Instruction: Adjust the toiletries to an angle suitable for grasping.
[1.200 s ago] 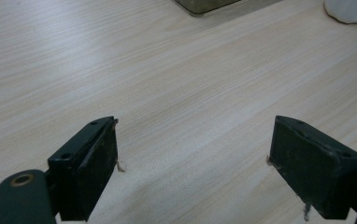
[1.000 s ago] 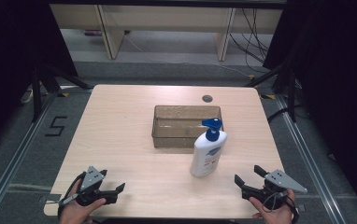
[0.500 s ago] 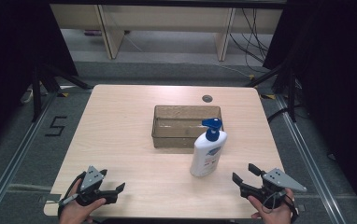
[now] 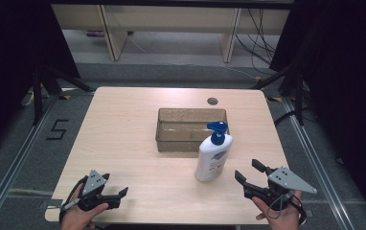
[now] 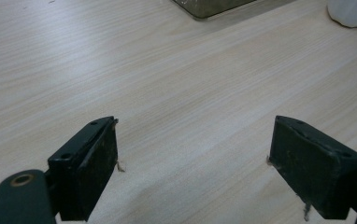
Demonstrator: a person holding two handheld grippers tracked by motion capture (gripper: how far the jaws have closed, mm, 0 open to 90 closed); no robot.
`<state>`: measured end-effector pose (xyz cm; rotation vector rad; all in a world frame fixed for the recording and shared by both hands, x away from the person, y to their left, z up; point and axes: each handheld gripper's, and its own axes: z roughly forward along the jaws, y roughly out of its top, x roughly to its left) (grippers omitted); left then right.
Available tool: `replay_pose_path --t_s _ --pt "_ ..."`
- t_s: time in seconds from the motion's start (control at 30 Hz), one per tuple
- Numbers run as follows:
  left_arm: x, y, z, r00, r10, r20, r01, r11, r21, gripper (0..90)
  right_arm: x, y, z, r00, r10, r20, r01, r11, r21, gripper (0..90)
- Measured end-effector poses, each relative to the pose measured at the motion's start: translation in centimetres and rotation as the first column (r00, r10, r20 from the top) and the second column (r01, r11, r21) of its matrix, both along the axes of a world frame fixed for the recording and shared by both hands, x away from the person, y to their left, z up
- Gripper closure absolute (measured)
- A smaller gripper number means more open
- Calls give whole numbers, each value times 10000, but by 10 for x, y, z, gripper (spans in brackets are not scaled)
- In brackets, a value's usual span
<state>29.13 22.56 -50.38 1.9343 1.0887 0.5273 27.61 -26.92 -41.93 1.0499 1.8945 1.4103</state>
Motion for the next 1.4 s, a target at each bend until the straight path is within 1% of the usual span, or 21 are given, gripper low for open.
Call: replay_pose_path --t_s 0.03,0.07,0.13,0.2,0.23,0.3,0.43,0.5,0.53,0.57,0.63,0.77,0.87,0.93,1.0,1.07,1.2,1.3,1.33,1.37,1.4 --pt "0 0 0 10000 0 -11 0 10000 -23 147 -2 2 2 10000 22 -50 -21 10000 77 303" --pt "0 0 0 10000 -6 6 6 10000 7 147 -1 2 4 9999 38 146 -35 9998 -191 305" --pt "0 0 0 10000 21 12 -21 10000 14 147 -3 4 10 9998 127 135 -128 9999 52 325" --pt "0 0 0 10000 26 17 -26 10000 18 147 -1 3 15 9990 195 398 -194 9998 -36 333" --pt "0 0 0 10000 31 18 -31 10000 8 147 -1 6 17 9995 228 199 -233 9994 270 339" --pt "0 0 0 10000 30 4 -30 10000 11 147 4 6 22 9977 309 601 -310 9995 -4 351" --pt "0 0 0 10000 15 9 -15 10000 10 147 10 14 34 9975 454 549 -461 9989 124 376" --pt "0 0 0 10000 22 20 -22 10000 -55 147 15 17 40 9952 548 806 -545 9985 -59 393" --pt "0 0 0 10000 22 22 -22 10000 -56 147 16 20 42 9952 649 733 -663 9977 166 398" --pt "0 0 0 10000 16 21 -16 10000 -50 147 19 21 44 9936 619 940 -634 9979 131 406" --pt "0 1 0 10000 -7 15 7 10000 -12 147 22 24 46 9928 725 957 -755 9968 275 414" --pt "0 0 0 10000 -10 16 11 10000 -39 147 25 29 48 9927 805 902 -829 9963 238 432" --pt "0 1 0 10000 -33 -20 33 10000 -72 147 29 32 49 9897 943 1077 -964 9952 146 446" --pt "0 1 0 10000 -47 -22 47 10000 -70 147 29 35 50 9920 1025 744 -1057 9936 406 449" --pt "0 1 1 10000 -38 -12 38 10000 -76 147 33 36 51 9901 937 1042 -956 9953 136 454" --pt "0 1 1 10000 -47 -14 47 10000 -68 147 33 39 53 9907 1011 915 -1039 9942 268 456" --pt "-1 1 1 10000 5 -16 -5 10000 -33 147 38 43 57 9890 1102 990 -1134 9932 265 460" --pt "-1 1 1 10000 2 -7 -2 10000 -32 147 42 45 60 9883 996 1159 -1004 9949 14 465" --pt "-1 1 1 10000 14 -4 -14 10000 -42 147 42 47 60 9903 1037 921 -1057 9942 174 466" --pt "-1 1 1 10000 18 -1 -18 10000 -49 147 44 47 61 9885 1053 1082 -1064 9943 47 467" --pt "-1 1 1 10000 58 -23 -58 10000 -55 147 45 48 61 9893 1059 1005 -1077 9941 129 471"
